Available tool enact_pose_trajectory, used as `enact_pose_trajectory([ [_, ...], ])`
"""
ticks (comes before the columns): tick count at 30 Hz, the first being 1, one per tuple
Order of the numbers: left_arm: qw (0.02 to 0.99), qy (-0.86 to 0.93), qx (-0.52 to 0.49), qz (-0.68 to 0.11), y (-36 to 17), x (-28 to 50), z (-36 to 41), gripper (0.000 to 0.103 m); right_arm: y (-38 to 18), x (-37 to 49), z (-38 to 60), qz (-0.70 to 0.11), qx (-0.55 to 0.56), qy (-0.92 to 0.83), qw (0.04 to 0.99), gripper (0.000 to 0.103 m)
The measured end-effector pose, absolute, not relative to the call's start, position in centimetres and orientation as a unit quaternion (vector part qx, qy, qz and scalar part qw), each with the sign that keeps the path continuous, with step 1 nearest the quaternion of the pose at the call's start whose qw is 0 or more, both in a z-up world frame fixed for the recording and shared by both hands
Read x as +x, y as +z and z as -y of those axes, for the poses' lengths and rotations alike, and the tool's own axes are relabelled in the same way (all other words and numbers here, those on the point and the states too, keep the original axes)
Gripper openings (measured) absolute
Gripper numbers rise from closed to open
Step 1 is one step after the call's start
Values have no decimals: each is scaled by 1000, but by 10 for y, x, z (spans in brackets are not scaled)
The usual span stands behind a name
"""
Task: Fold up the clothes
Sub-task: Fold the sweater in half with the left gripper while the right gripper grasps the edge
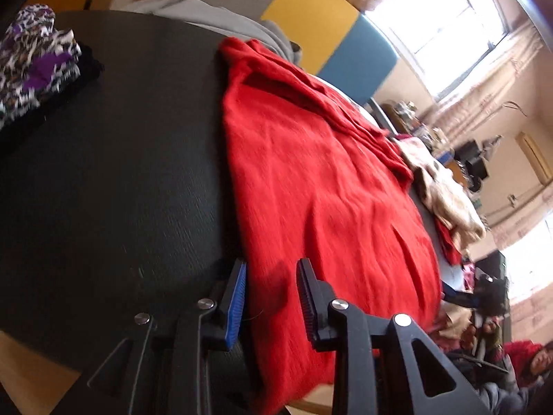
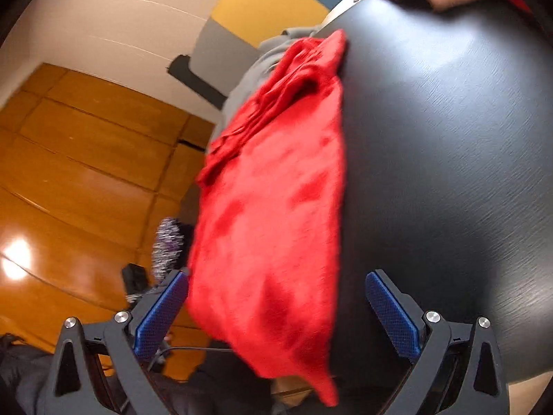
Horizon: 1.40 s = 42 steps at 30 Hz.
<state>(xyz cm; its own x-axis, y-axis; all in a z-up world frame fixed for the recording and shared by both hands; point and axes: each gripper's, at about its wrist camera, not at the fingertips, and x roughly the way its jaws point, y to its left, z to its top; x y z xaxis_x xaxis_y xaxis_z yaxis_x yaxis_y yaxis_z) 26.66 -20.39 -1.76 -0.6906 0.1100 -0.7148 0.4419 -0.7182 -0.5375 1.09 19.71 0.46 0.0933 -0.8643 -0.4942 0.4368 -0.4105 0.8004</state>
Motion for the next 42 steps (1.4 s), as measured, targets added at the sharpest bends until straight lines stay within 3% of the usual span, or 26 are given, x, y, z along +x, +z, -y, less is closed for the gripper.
enact_pose_trajectory([
  [14,72,-842,389,-366,-24,305,164,33,5,53,-164,121,498,-664,544,103],
  [20,103,-845,428,-304,-17,293,145,33,1,47,-176,112,503,-685,515,67],
  [22,115,-844,442,-280,-13,291,139,33,-1,45,-180,103,504,-691,508,50],
  [25,129,-846,460,-236,-13,284,129,33,-6,42,-184,101,509,-690,504,36],
  [30,145,-852,467,-187,-11,277,120,30,-6,46,-181,62,502,-701,503,29],
  [32,147,-852,464,-194,-10,280,124,16,-4,49,-181,37,498,-709,497,20],
  [34,142,-850,459,-214,-10,283,131,11,-3,49,-180,18,502,-713,489,12],
  [42,123,-846,457,-246,-11,281,139,11,-20,45,-198,112,532,-671,504,15],
])
